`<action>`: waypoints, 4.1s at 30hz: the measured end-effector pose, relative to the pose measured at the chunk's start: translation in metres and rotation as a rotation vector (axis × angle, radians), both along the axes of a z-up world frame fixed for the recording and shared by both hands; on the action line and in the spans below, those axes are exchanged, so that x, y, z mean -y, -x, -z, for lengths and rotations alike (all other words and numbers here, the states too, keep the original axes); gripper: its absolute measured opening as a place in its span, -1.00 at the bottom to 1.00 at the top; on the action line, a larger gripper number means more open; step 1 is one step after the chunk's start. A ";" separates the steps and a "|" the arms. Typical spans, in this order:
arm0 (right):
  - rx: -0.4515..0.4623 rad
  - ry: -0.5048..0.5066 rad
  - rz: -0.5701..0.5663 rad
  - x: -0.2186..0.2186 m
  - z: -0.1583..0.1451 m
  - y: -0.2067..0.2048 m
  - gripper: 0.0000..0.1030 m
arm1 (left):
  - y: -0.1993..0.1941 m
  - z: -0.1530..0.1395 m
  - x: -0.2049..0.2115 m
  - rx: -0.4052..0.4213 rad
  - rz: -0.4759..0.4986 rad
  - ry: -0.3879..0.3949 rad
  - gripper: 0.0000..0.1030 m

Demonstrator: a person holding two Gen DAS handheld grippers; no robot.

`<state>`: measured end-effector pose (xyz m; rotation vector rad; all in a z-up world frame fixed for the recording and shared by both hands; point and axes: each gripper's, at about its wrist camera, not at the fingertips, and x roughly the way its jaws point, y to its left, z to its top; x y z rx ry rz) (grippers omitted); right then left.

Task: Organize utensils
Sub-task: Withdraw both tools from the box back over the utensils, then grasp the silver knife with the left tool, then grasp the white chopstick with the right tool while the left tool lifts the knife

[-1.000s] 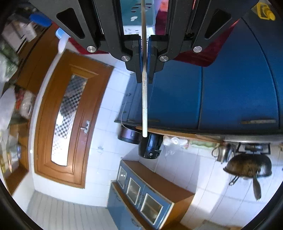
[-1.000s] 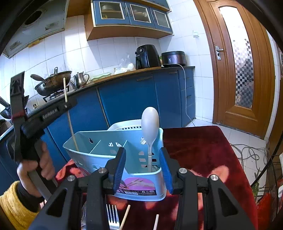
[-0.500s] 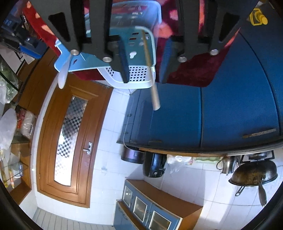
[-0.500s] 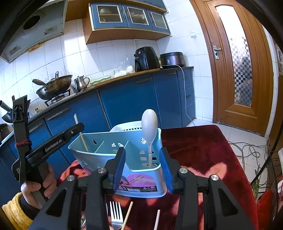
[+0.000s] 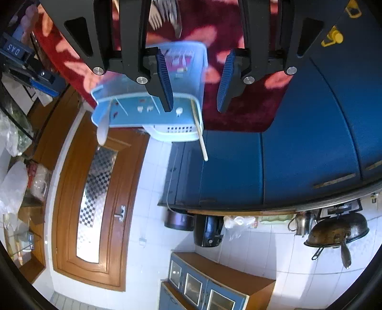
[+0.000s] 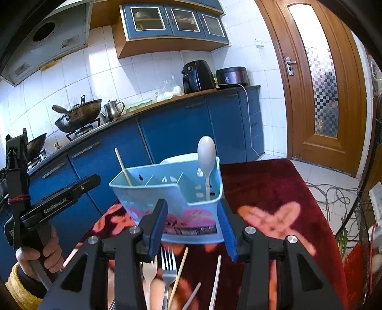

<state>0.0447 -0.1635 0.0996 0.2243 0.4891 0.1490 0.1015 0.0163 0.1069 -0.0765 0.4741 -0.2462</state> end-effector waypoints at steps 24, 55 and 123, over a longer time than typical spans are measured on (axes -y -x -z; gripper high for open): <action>-0.170 0.005 0.011 0.003 0.044 0.039 -0.02 | 0.053 0.053 -0.003 -0.233 0.036 -0.094 -0.23; -0.307 -0.029 0.014 0.014 0.088 0.028 0.00 | 0.030 0.107 0.027 -0.414 0.086 -0.172 -0.23; -0.797 0.102 -0.193 0.002 0.098 -0.065 -0.84 | -0.017 0.113 0.019 -0.721 0.270 -0.216 -0.84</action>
